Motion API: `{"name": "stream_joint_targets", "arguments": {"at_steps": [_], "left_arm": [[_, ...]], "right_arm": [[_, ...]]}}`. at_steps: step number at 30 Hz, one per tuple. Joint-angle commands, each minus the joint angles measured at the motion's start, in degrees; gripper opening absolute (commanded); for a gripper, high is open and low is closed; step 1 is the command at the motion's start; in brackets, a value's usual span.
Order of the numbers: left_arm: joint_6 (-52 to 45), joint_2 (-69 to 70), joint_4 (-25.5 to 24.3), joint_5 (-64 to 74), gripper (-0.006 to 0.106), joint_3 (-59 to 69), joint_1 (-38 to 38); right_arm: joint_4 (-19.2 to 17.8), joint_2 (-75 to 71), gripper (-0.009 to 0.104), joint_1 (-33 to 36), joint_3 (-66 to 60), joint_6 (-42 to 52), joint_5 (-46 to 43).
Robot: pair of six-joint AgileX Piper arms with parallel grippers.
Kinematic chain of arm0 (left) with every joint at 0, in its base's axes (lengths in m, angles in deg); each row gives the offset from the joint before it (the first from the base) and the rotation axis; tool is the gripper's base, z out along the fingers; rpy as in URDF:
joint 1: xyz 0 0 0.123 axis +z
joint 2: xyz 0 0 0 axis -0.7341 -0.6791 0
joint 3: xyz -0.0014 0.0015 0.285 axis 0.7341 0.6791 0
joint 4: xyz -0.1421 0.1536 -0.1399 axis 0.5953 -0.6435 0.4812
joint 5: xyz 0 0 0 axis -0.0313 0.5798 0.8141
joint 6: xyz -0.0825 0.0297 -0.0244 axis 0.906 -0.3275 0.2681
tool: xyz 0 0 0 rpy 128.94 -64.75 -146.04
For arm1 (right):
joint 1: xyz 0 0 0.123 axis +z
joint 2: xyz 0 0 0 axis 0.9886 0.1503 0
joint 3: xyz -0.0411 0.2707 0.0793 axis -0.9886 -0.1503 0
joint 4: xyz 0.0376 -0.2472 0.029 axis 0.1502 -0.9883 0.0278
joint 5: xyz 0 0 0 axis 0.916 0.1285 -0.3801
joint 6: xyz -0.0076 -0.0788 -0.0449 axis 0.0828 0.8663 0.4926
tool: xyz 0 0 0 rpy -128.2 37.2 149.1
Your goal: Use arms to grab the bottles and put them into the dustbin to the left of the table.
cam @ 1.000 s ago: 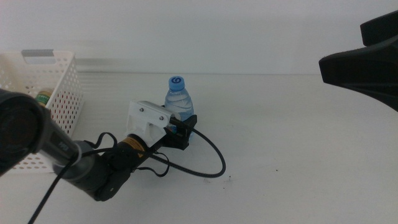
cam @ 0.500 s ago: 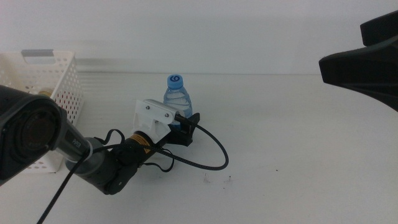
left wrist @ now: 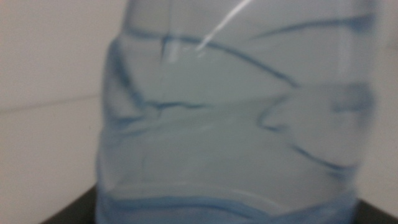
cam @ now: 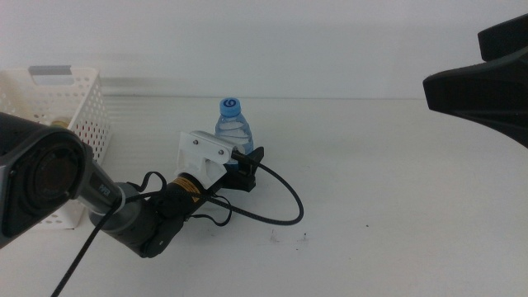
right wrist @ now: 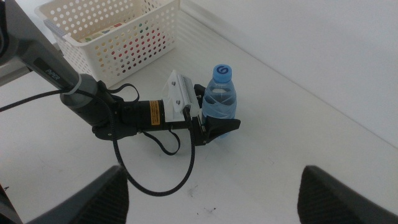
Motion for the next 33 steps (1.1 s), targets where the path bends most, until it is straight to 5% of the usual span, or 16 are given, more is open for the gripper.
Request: {"name": "stream_joint_targets", "arguments": {"at_steps": [1, 11, 19, 33], "left_arm": [[-0.89, -0.09, 1.49, -2.34, 0.076, -0.25, 0.17], [-3.60, 3.25, -3.42, -3.88, -0.002, 2.80, 0.17], [-1.03, 25.21, -1.26, 6.21, -0.002, 13.10, 0.04], [4.45, 60.69, -0.23, 64.94, -0.002, 3.04, -0.48]], "right_arm": [[0.05, -0.07, 0.081, 0.00, 0.53, 0.21, -0.42], [0.05, -0.07, 0.081, 0.00, 0.53, 0.21, -0.42], [0.05, -0.07, 0.081, 0.00, 0.53, 0.21, -0.42], [0.05, -0.07, 0.081, 0.00, 0.53, 0.21, -0.42]]}}
